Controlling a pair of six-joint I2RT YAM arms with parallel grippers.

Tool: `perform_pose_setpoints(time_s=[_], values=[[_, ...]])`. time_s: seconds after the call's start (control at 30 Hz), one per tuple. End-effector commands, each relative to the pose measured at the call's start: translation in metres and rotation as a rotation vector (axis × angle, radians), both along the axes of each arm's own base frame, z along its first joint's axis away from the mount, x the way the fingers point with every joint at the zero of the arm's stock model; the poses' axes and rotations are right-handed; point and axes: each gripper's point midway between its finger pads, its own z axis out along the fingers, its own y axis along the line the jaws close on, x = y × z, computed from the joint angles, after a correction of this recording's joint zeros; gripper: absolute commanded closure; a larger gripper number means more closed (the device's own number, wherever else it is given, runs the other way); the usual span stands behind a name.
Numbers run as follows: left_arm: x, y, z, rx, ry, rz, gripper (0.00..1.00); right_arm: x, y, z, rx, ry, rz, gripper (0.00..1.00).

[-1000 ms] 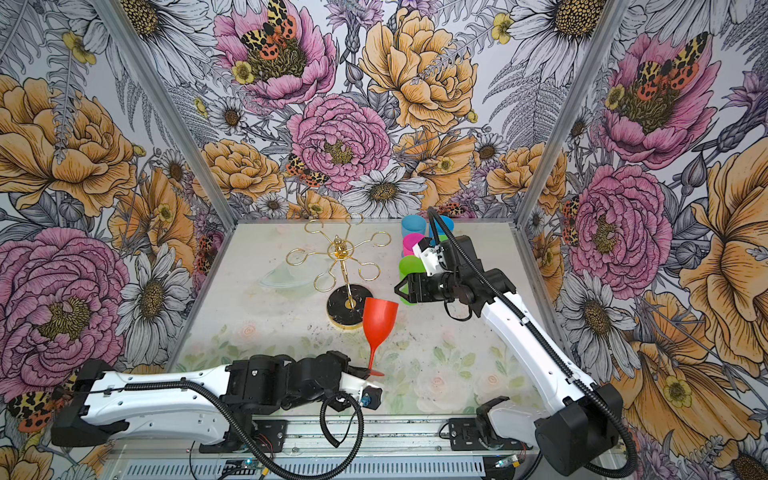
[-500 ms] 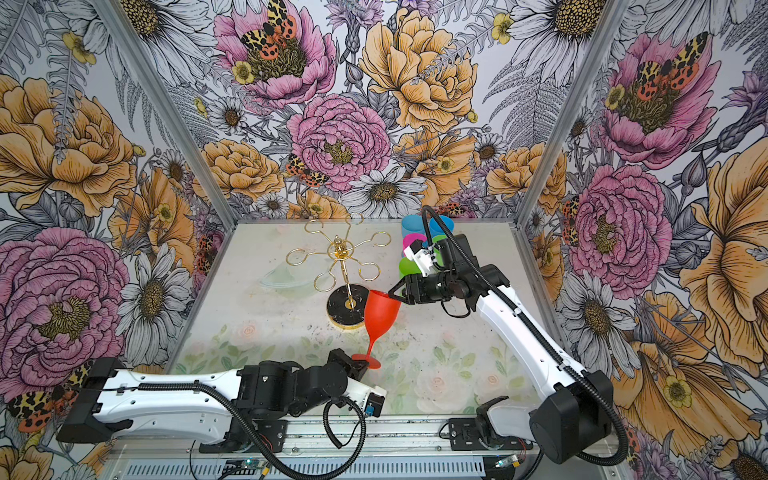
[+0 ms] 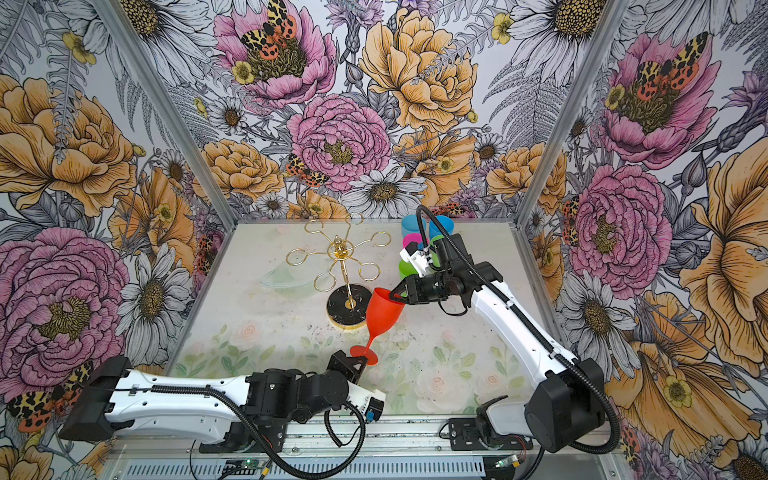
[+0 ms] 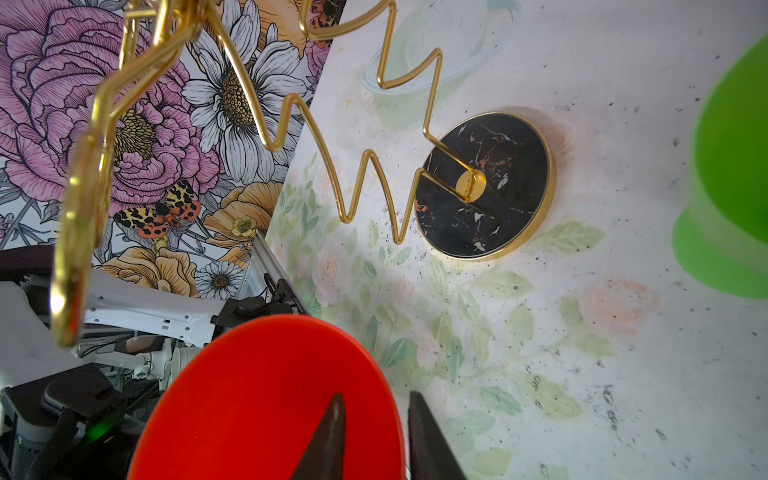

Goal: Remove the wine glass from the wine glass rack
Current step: 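Hold the red glass out while the right gripper grasps its bowl, then open the left gripper off the red glass base while right holds the bowl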

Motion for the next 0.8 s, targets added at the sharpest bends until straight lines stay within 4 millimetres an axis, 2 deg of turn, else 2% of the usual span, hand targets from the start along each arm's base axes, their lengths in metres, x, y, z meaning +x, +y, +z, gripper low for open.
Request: perform_pose_setpoints(time_s=[0.0,0.17,0.37,0.47,0.63,0.77], values=[[0.009,-0.006,0.019,-0.084,-0.071,0.042,1.00,0.001,0.002,0.010,0.020,-0.025,0.017,0.80],[0.011,-0.006,0.019,-0.100,-0.083,0.057,1.00,0.001,0.001,0.008,0.011,-0.028,0.014,0.87],[0.008,-0.004,0.013,-0.127,-0.046,0.069,0.90,0.004,-0.005,0.007,-0.018,-0.056,-0.011,0.96],[0.005,-0.003,0.009,-0.148,-0.021,0.079,0.84,0.006,-0.009,0.007,-0.045,-0.087,-0.032,1.00],[-0.001,-0.005,0.008,-0.212,0.043,0.091,0.68,0.008,-0.017,0.006,-0.086,-0.121,-0.065,1.00],[-0.004,-0.007,0.008,-0.264,0.095,0.107,0.58,0.010,-0.024,0.004,-0.126,-0.157,-0.090,1.00]])
